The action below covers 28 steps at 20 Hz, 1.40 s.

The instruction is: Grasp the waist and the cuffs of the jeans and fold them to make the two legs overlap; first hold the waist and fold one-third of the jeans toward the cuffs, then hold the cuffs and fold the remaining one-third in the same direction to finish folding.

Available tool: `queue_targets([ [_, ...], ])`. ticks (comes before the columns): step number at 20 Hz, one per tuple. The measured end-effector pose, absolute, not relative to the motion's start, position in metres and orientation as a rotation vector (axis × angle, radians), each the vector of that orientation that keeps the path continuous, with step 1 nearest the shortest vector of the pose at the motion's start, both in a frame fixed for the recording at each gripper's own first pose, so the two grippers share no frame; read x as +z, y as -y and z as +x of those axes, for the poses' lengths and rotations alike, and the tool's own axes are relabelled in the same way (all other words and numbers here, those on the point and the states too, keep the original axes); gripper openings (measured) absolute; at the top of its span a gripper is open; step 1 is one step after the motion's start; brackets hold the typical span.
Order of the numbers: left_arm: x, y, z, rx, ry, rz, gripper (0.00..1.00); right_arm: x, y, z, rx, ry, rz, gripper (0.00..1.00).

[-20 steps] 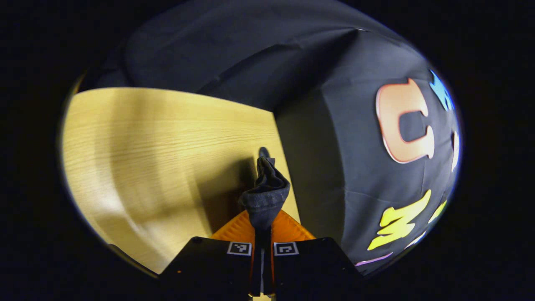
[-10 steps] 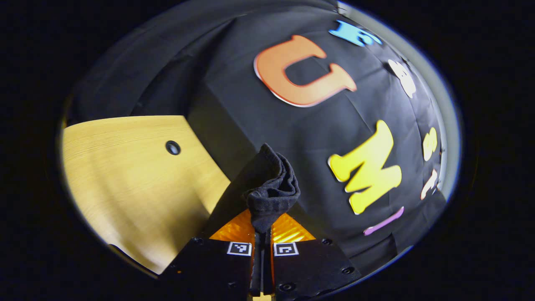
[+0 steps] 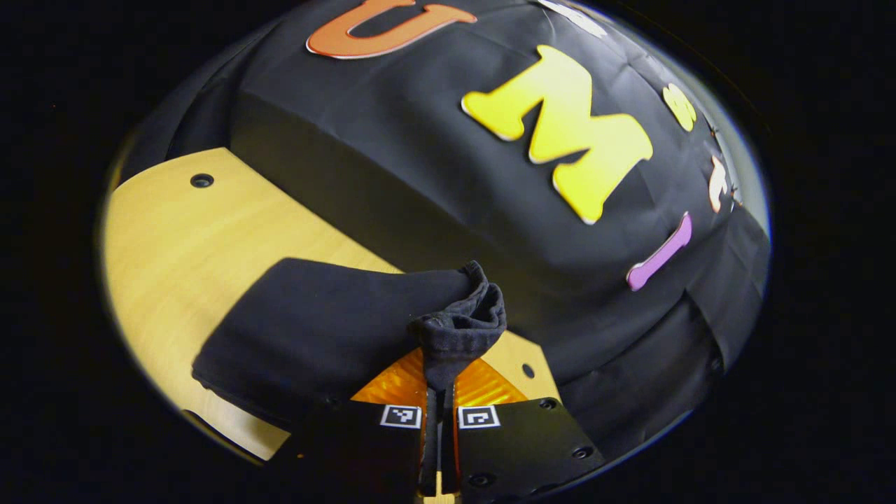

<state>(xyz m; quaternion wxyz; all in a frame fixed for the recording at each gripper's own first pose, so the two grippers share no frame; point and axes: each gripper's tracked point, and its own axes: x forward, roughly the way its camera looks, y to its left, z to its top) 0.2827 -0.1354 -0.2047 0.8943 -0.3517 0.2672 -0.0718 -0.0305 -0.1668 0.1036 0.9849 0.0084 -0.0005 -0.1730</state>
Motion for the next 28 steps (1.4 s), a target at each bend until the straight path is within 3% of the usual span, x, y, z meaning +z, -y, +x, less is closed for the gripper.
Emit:
queue_targets([
  [3,-0.241,0.151,0.277,-0.104,-0.631,-0.674,0.05,0.094,0.191,-0.045,-0.389,-0.009,0.007,0.97],
  [4,-0.253,0.154,0.272,-0.090,-0.658,-0.631,0.06,0.093,0.193,-0.049,-0.396,-0.015,0.008,0.92],
  [5,-0.265,0.157,0.269,-0.080,-0.684,-0.574,0.05,0.090,0.195,-0.051,-0.400,-0.015,0.003,0.97],
  [7,-0.278,0.159,0.269,-0.072,-0.698,-0.470,0.06,0.088,0.197,-0.053,-0.406,-0.017,-0.006,0.92],
  [9,-0.288,0.159,0.268,-0.068,-0.714,-0.365,0.11,0.085,0.196,-0.053,-0.406,-0.025,-0.002,0.92],
  [10,-0.288,0.158,0.267,-0.076,-0.708,-0.295,0.16,0.085,0.193,-0.054,-0.405,-0.028,0.006,0.97],
  [12,-0.280,0.155,0.269,-0.104,-0.672,-0.159,0.21,0.083,0.192,-0.054,-0.401,-0.028,0.013,0.97],
  [13,-0.277,0.159,0.268,-0.131,-0.668,-0.144,0.25,0.082,0.191,-0.053,-0.397,-0.027,0.014,0.92],
  [16,-0.260,0.160,0.254,-0.171,-0.642,-0.197,0.84,0.080,0.188,-0.053,-0.375,-0.027,0.009,0.92],
  [17,-0.254,0.158,0.266,-0.166,-0.642,-0.221,0.84,0.079,0.188,-0.051,-0.367,-0.028,0.010,0.97],
  [18,-0.243,0.151,0.266,-0.152,-0.638,-0.234,0.84,0.079,0.185,-0.050,-0.357,-0.029,0.010,0.92],
  [20,-0.223,0.136,0.263,-0.125,-0.602,-0.232,0.83,0.077,0.177,-0.046,-0.333,-0.032,0.015,0.97],
  [21,-0.208,0.135,0.262,-0.134,-0.571,-0.234,0.96,0.075,0.174,-0.043,-0.319,-0.030,0.019,0.92],
  [22,-0.193,0.133,0.259,-0.141,-0.543,-0.233,0.96,0.073,0.169,-0.039,-0.304,-0.030,0.024,0.97],
  [28,-0.098,0.090,0.215,-0.152,-0.363,-0.200,0.98,0.061,0.125,-0.006,-0.173,-0.019,0.073,0.92],
])
